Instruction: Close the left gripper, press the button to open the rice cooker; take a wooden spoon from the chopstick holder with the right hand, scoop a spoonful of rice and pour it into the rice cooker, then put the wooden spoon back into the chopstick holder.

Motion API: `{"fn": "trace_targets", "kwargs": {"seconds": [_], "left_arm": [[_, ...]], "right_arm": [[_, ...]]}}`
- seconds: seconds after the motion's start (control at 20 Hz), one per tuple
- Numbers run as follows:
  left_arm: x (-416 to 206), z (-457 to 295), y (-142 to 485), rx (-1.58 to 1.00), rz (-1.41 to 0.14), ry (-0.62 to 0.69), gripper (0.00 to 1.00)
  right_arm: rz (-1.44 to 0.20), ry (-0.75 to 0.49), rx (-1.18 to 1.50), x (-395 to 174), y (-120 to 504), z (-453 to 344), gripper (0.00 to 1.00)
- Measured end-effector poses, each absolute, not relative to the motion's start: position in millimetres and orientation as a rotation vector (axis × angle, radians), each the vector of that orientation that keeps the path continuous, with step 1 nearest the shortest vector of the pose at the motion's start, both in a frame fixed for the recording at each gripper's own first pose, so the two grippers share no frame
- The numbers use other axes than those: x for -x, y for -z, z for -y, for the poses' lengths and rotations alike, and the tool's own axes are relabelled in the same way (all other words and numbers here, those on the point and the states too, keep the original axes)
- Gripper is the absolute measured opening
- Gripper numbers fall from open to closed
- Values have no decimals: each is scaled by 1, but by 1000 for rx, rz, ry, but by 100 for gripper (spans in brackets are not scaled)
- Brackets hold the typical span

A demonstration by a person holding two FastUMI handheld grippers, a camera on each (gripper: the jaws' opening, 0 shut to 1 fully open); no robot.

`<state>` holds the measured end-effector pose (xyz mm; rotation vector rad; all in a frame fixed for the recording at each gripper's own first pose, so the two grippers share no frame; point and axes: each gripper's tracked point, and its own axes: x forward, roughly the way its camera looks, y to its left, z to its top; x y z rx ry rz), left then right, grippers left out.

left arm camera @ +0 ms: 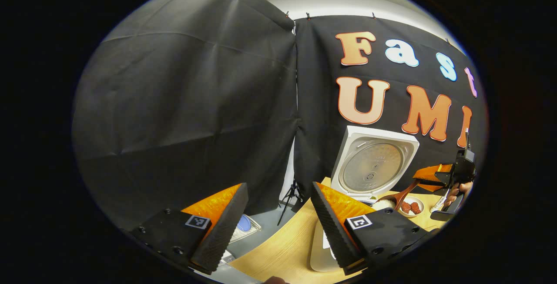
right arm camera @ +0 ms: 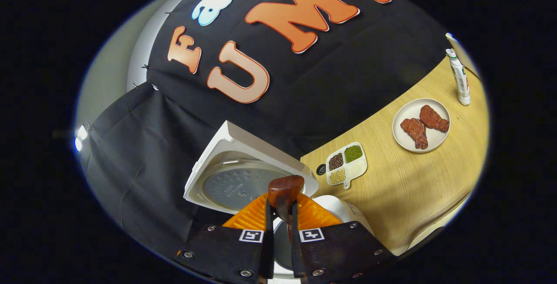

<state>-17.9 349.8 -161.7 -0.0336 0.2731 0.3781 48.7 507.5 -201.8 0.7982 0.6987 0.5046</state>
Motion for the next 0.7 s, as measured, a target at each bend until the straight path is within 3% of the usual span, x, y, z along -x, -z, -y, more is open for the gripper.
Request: {"fn": "trace_targets", "kwargs": {"seconds": [0.7], "left_arm": [[25, -347, 158, 20, -264, -377, 99]], "right_arm": [[-484, -609, -465, -53, 153, -526, 15]]}}
